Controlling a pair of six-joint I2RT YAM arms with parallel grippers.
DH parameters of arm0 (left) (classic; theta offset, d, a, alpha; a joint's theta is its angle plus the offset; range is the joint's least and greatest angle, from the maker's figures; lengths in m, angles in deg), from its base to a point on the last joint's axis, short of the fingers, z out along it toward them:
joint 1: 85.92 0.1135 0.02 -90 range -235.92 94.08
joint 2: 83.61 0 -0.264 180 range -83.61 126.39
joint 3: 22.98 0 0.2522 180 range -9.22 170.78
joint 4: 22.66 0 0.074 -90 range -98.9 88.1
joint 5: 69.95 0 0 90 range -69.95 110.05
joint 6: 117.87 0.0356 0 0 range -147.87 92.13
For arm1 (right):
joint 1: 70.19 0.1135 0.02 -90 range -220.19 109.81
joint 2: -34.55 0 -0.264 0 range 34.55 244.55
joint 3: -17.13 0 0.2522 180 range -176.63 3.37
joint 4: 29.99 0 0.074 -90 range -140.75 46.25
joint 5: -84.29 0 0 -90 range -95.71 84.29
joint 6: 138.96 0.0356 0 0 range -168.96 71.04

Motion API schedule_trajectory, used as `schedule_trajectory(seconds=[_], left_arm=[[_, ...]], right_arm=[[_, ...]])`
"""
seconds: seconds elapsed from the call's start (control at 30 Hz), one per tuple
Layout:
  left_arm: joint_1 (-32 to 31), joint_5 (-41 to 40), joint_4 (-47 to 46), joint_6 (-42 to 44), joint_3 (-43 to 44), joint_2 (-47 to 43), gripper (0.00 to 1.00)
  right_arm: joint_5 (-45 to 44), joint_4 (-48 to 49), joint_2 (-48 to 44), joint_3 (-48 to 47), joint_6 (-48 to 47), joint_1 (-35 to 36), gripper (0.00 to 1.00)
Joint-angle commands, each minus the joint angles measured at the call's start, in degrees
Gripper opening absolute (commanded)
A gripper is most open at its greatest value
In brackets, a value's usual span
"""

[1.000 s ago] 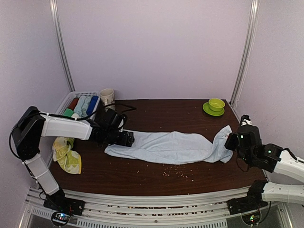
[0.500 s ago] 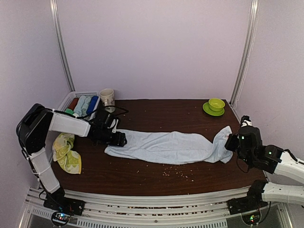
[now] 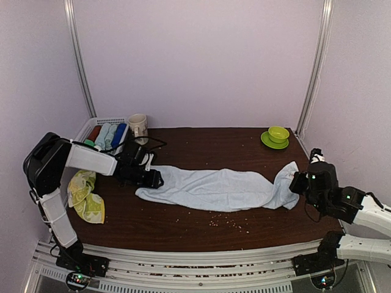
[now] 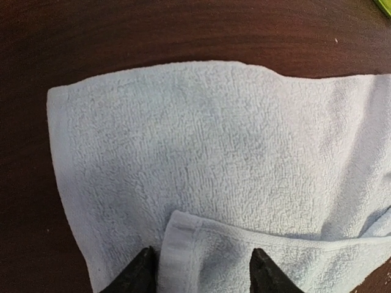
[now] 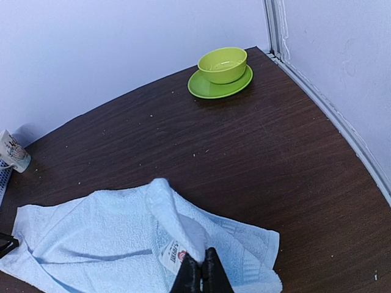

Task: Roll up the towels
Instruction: Flatten out the towel at the center of the board.

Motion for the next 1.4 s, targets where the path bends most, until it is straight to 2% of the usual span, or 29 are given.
schedule_trajectory(seconds=[0.0,0.2,0.3,0.37,0.47,0.6,0.7,0.83,1.03,1.23,1.37], left_arm=[[0.3,1.1,-2.2,0.3,-0.2,0.2,0.50],[0.3,0.2,-2.9,0.0,-1.4,-1.9,0.39],[0.3,0.0,-3.7,-0.3,-1.9,-2.7,0.31],[0.3,-0.4,-4.0,-0.3,-2.1,-3.3,0.21],[0.2,-1.1,-4.9,-0.1,-2.5,-5.1,0.15],[0.0,-1.8,-8.1,0.5,-4.3,-9.2,0.12],[-0.2,-3.3,-10.6,1.1,-6.0,-13.1,0.00],[-0.8,-3.2,-12.8,1.8,-7.7,-16.3,0.00],[-5.2,-4.7,-20.2,5.0,-14.0,-24.0,0.00],[-9.3,-12.1,-28.2,5.1,-26.4,-32.6,0.04],[-10.8,-14.0,-35.0,4.1,-34.3,-35.9,0.06]], right_arm=[[-0.3,0.6,-1.1,0.7,-0.1,0.0,0.00],[-0.5,0.4,-1.2,0.6,0.0,0.0,0.00],[-0.4,0.7,-1.1,0.6,0.0,0.0,0.00],[-0.3,1.0,-0.8,0.6,0.2,0.0,0.00],[-0.2,1.6,0.1,0.5,0.1,0.0,0.00],[0.0,2.4,1.9,-0.4,-0.2,0.0,0.00],[-0.3,2.7,3.3,-1.4,-0.6,0.0,0.00],[-1.6,2.7,5.1,-3.3,-1.0,-0.1,0.00],[-2.1,2.6,9.5,-7.2,-2.1,-0.5,0.00],[-0.2,2.7,11.4,-9.0,-2.7,-1.5,0.00],[1.0,2.7,10.7,-7.3,-2.4,-2.0,0.00]])
